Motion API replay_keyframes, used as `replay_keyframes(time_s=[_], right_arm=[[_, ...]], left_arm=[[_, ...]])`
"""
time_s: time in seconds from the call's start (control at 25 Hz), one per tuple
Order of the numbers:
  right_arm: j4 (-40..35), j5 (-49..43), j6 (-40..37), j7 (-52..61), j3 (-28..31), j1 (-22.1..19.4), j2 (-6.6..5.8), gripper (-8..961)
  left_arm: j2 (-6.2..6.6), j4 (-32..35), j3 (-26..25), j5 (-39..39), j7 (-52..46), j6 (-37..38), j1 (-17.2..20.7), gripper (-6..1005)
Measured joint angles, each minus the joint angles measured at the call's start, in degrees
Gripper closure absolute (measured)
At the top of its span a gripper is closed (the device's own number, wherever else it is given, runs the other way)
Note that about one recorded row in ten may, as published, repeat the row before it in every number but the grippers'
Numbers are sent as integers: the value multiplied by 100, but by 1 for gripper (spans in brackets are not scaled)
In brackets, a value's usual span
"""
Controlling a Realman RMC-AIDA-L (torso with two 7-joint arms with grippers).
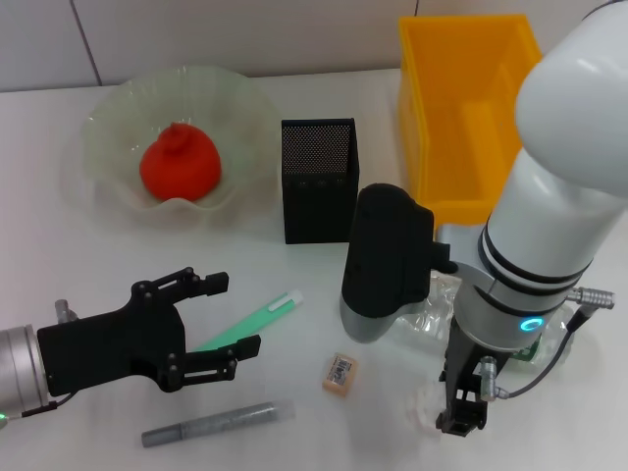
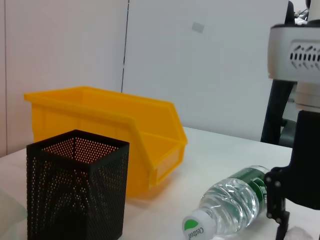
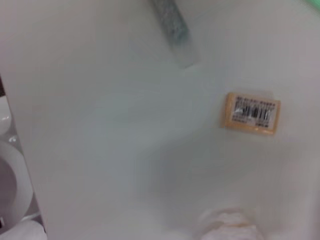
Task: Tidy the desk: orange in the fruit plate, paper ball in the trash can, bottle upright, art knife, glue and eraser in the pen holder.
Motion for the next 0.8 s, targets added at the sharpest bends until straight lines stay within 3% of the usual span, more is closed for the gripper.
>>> replay_keyframes(time_s=[0.2,0.32,0.56,0.8], right_arm=[[-207,23,-114,21,175,-25,0,571],[-400,60,-235,19,610,-41,-13,584],[-832,344,-547,-216,2277,-23,-41,609],[-1265,-139,-556,-497,3993,156,-116,620]], left_arm=[[-3,-2,-1,-1,0,27,0,134],[-3,-2,-2,-1,0,33,0,134],[-3,-2,-3,-15,0,41,-3,134],[-3,27,-3,-38,0,80,-6,134]])
